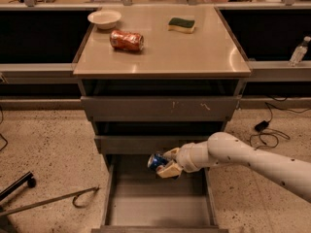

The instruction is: Place pepsi can into bottom drawer

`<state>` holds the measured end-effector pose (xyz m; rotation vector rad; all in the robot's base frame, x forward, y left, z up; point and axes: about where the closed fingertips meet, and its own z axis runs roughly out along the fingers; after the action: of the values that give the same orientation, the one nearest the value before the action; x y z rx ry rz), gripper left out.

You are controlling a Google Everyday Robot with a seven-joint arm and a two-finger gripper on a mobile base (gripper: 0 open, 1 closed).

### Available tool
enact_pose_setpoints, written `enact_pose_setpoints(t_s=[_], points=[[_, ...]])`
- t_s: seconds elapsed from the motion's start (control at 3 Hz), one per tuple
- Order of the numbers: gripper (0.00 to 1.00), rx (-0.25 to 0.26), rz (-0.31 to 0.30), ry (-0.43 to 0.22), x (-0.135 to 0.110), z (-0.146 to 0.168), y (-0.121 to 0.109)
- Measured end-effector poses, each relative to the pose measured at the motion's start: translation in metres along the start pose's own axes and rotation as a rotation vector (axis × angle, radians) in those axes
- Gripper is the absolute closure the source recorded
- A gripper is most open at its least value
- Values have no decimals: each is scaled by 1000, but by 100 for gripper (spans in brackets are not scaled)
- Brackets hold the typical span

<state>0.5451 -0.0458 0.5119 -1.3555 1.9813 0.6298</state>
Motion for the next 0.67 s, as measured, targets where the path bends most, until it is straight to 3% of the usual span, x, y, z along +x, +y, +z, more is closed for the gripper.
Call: enact_pose_setpoints(t_s=[0.33, 0.67], points=[[100, 36, 52, -23, 30, 26, 0], [100, 94, 176, -48, 101, 83, -6]])
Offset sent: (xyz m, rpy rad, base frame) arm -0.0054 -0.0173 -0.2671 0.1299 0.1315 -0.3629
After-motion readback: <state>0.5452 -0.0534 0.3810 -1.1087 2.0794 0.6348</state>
